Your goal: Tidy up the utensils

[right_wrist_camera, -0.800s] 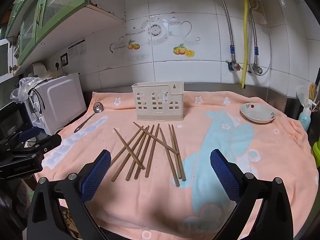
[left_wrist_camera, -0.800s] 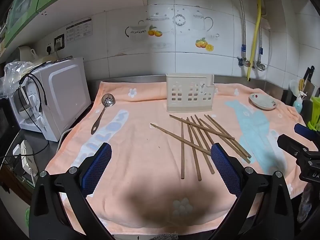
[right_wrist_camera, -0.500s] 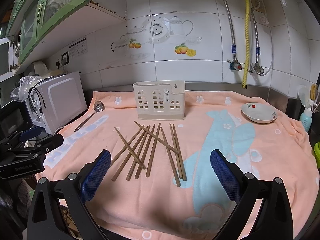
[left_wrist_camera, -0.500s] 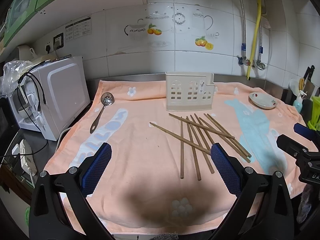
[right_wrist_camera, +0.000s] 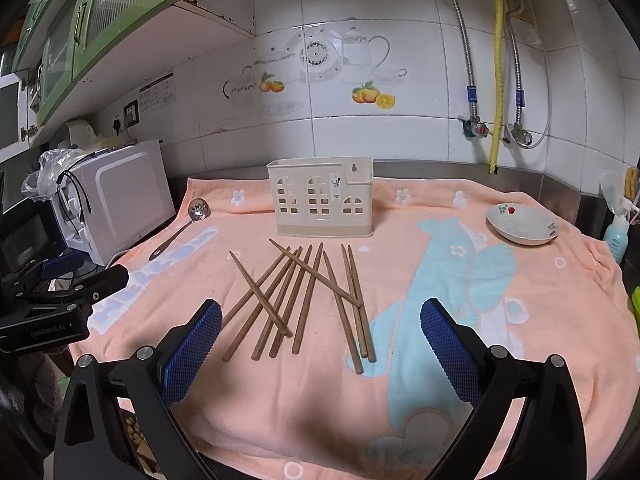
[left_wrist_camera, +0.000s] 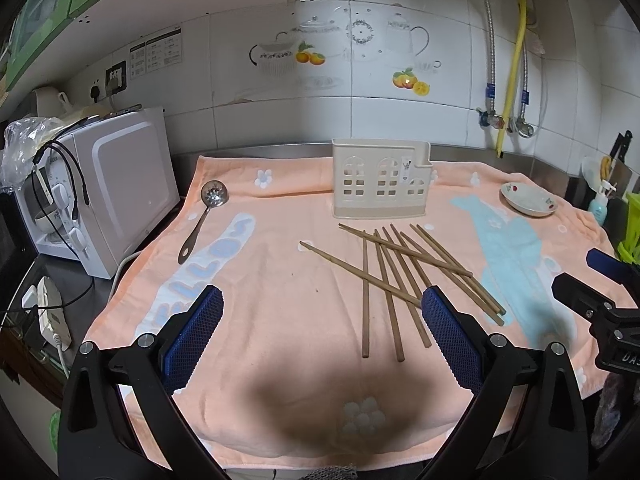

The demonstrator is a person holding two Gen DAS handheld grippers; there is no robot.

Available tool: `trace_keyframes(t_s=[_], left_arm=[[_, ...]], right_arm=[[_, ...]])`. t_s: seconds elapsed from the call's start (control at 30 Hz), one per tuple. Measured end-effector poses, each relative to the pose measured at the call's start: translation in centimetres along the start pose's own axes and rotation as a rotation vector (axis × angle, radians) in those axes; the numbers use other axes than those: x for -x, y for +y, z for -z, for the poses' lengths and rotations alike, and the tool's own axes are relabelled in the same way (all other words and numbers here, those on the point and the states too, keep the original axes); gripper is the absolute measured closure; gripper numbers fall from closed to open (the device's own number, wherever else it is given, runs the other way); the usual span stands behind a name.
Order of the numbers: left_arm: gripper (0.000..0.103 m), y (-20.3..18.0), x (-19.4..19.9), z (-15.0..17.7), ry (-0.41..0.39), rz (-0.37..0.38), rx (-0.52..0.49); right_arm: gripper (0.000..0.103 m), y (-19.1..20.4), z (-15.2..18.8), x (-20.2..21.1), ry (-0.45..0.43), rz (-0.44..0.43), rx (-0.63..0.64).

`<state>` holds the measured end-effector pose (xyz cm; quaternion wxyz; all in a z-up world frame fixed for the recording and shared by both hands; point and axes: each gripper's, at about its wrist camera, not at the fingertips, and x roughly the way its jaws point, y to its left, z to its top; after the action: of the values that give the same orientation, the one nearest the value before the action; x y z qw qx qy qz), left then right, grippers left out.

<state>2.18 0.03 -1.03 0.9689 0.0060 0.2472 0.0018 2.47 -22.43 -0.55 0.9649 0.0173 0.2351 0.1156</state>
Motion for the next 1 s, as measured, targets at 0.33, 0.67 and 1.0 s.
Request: trace_keyframes(t_s=[0.33,0.67,1.0], left_arm=[[0.005,0.2,-0.7,-0.1,0.015,0.003,0.009],[0.005,0.0,-2.0,-0.4,0.039,0.008,0.018],[0.005,-0.1,-3.1,-0.8,0.072,0.01,0.018]], right_arm=[[0.007,-0.1,0.0,-0.5,-0.01,0.007,0.018],[0.007,-0.6,-0.1,-1.6,0.012,0.008,0.039],[0.008,-1.0,-0.3,-2.6,0.015,0.015,0.065]])
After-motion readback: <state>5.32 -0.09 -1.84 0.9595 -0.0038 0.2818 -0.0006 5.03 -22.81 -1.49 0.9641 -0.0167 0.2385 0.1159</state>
